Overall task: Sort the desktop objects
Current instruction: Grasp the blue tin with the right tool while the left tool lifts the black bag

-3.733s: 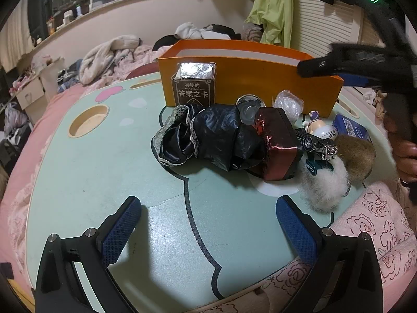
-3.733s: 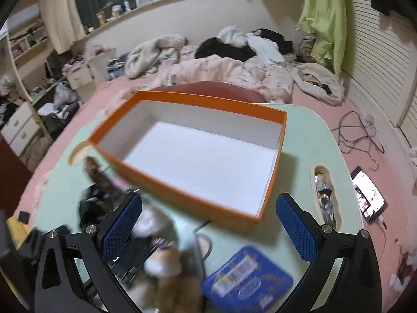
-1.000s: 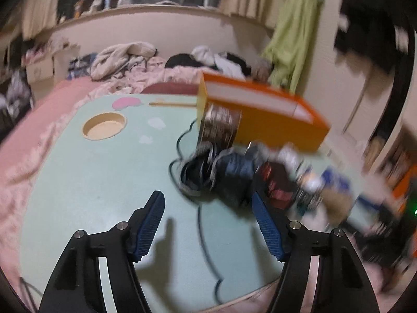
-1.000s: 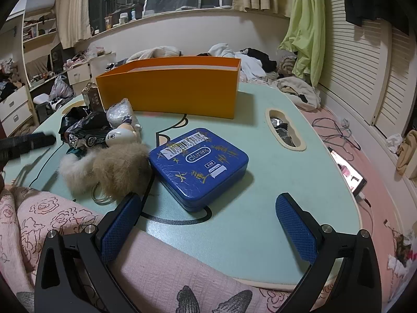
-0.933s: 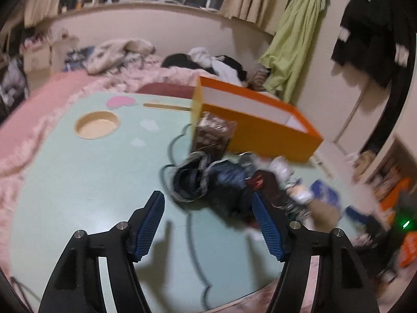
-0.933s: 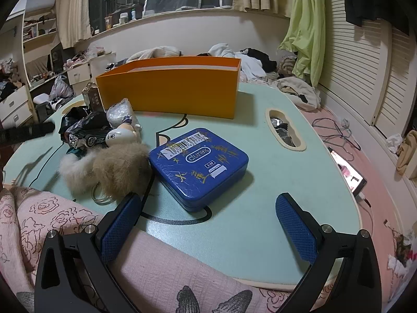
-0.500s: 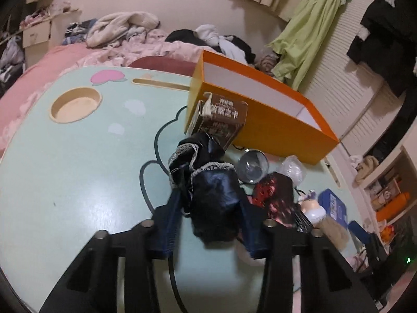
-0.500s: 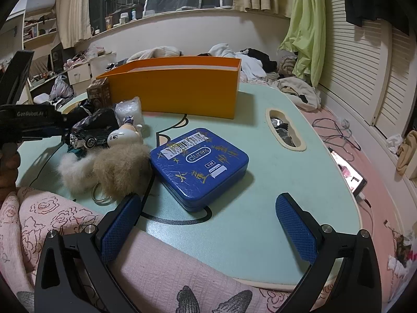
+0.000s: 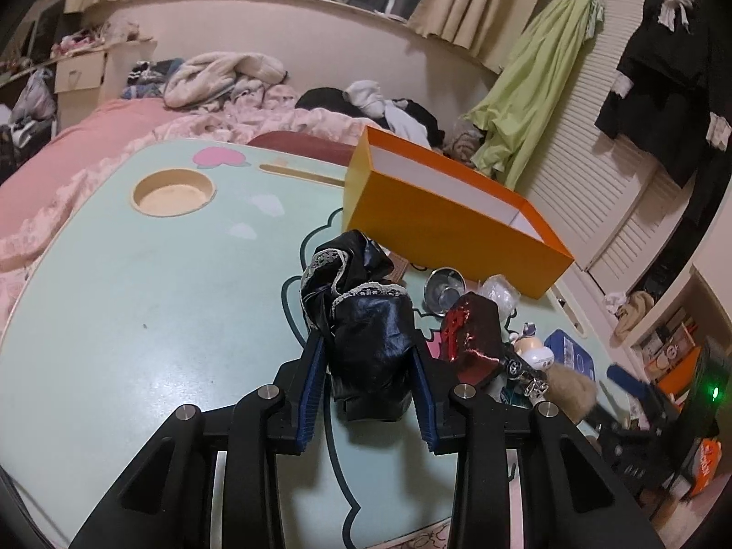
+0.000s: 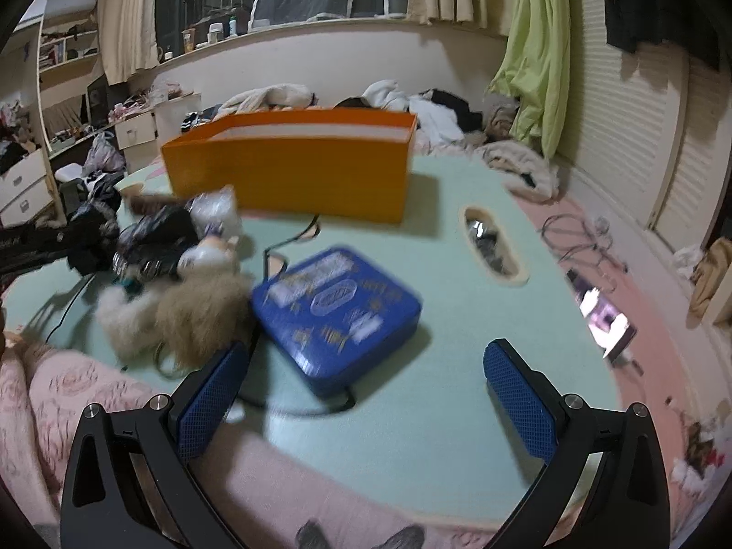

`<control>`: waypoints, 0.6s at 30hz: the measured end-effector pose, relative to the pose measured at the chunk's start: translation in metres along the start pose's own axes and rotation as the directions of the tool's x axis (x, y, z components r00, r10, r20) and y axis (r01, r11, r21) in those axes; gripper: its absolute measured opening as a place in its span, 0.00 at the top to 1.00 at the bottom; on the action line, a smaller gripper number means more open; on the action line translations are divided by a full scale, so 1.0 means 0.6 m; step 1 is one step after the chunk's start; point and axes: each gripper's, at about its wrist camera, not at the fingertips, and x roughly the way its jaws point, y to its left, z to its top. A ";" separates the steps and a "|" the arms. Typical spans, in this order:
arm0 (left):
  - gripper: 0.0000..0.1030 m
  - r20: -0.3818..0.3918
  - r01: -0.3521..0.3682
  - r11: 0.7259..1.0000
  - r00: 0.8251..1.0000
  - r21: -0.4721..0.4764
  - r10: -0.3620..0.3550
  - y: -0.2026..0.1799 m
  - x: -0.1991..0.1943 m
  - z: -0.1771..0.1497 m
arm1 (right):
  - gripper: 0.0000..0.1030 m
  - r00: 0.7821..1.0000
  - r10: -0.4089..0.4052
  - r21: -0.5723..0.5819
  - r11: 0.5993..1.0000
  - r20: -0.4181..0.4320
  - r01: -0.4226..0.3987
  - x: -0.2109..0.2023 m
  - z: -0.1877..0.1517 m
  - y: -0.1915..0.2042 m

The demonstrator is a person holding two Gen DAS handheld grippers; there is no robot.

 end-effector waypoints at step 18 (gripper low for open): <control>0.67 0.046 0.025 1.000 0.999 0.014 -0.025 -0.001 -0.012 0.000 | 0.36 0.984 0.178 -0.089 0.980 -0.022 -0.179 0.006 0.000 -0.003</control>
